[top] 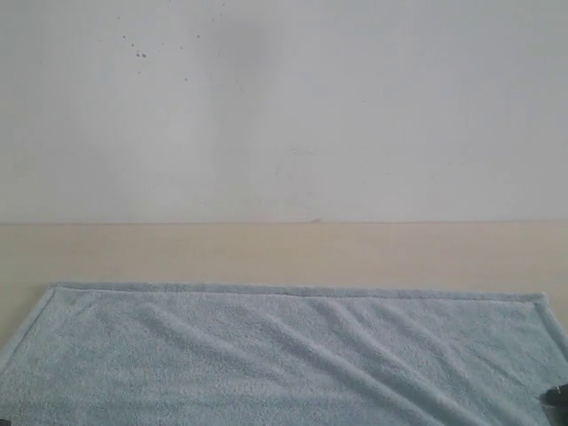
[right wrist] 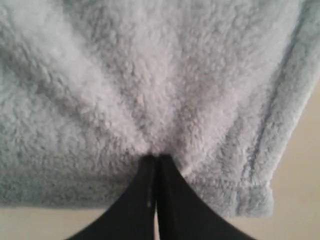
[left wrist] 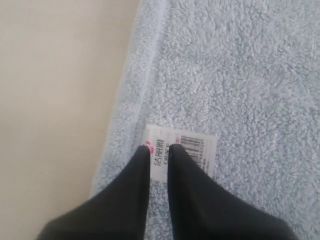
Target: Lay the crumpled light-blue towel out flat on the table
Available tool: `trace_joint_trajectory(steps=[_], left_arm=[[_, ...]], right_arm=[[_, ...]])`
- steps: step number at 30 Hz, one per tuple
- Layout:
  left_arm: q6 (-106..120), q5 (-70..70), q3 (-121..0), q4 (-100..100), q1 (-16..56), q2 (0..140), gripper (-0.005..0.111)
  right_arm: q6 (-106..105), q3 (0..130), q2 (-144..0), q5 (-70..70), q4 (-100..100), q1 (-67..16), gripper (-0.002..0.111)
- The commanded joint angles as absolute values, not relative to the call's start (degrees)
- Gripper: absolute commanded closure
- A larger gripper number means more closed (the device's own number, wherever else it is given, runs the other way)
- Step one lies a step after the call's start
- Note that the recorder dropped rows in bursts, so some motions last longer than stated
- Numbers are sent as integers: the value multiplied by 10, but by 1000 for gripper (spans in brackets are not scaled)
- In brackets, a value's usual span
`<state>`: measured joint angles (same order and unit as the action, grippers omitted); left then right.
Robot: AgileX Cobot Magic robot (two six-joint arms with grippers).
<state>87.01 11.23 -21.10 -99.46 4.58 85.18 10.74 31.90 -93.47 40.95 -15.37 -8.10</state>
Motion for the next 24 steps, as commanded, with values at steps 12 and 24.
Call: trace_joint_trajectory(steps=[12, 24], left_arm=[[885, 74, -236, -999, 46, 838, 93], [1000, 139, -407, -999, 46, 900, 93]], right_arm=[[58, 361, -841, 308, -140, -80, 107], [18, 540, -949, 344, -143, -79, 107]])
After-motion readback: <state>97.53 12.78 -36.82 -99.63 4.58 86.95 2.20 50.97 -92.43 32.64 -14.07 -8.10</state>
